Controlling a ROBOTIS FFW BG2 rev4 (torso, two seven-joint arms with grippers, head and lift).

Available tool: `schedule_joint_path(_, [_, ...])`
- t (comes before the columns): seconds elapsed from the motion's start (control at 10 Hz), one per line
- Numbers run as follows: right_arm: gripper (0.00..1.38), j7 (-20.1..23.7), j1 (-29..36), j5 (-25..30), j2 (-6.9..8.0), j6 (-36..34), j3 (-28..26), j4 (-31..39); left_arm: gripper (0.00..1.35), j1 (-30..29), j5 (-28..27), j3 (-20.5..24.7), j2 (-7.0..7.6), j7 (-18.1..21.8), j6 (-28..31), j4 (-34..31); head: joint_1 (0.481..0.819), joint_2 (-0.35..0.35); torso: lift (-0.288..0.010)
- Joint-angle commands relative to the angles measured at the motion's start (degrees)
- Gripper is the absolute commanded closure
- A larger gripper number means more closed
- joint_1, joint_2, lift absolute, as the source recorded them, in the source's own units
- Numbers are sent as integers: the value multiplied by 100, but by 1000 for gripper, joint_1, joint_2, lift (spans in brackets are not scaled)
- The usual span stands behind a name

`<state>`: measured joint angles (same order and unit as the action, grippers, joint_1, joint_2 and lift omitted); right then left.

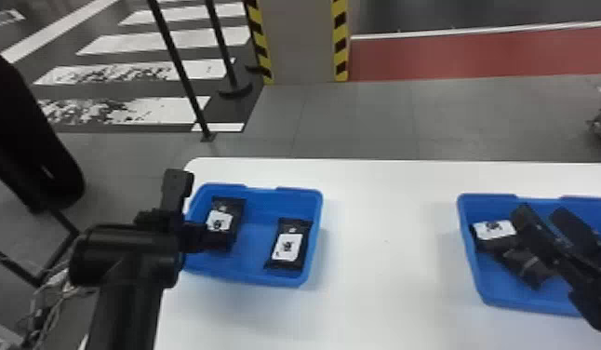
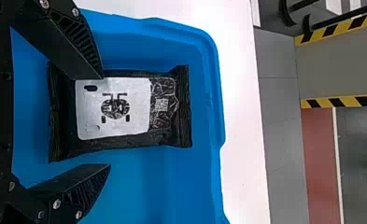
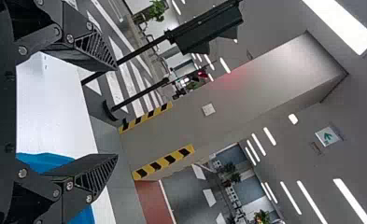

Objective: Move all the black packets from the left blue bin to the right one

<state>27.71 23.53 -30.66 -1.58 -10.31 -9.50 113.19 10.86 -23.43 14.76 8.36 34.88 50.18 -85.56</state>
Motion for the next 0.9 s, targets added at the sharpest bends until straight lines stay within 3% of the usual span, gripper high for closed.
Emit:
schedule_joint_path(0.0, [394, 6, -19, -1, 0, -24, 1, -20, 387, 208, -4, -52, 25, -33, 58, 379, 695, 208, -110])
schedule_joint_path(0.1, [394, 24, -5, -1, 0, -38, 1, -20, 598, 194, 14, -52, -1, -121, 213, 379, 695, 205, -110])
schedule_joint_path(0.3, [394, 32, 23, -36, 0, -52, 1, -34, 621, 251, -4, -149, -1, -157, 326, 379, 695, 209, -110])
schedule_joint_path(0.4, [394, 32, 23, -36, 0, -66, 1, -34, 820, 293, -12, -254, 52, -157, 326, 379, 695, 208, -110])
schedule_joint_path(0.5, [394, 32, 23, -36, 0, -94, 1, -34, 1108, 279, 14, -289, 69, -157, 199, 379, 695, 204, -110])
schedule_joint_path(0.6, [394, 32, 23, -36, 0, -94, 1, -48, 1210, 251, 49, -272, 78, -139, 30, 379, 695, 201, -110])
schedule_joint_path(0.8, [394, 76, 37, -36, 0, -150, 10, 36, 1210, 180, 128, -263, 131, 309, -406, 196, 695, 196, -110])
